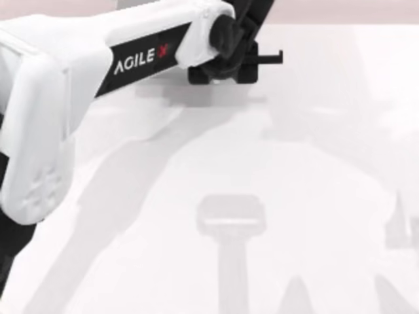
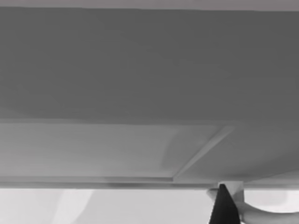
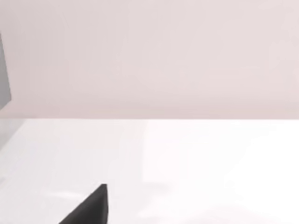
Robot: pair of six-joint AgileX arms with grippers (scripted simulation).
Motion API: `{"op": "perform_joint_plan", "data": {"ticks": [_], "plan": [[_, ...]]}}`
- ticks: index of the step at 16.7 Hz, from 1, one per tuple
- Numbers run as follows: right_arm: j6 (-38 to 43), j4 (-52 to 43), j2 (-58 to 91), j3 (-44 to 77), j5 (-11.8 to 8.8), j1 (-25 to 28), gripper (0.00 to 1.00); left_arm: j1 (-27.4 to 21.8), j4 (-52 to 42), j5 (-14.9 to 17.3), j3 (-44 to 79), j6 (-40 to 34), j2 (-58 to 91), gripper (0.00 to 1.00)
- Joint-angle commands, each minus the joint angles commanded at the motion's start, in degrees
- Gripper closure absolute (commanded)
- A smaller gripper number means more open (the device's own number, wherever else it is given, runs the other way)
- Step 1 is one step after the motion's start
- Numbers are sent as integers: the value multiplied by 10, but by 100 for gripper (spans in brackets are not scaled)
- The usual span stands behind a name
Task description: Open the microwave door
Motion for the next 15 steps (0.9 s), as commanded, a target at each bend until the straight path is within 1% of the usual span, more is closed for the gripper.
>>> {"op": "perform_joint_plan", "data": {"ticks": [8,15], "plan": [[0,0,0,0,0,0,0,2,39,-18,-65,-14,-42,100],[0,0,0,0,0,0,0,3,40,-18,-67,-15,-42,100]]}}
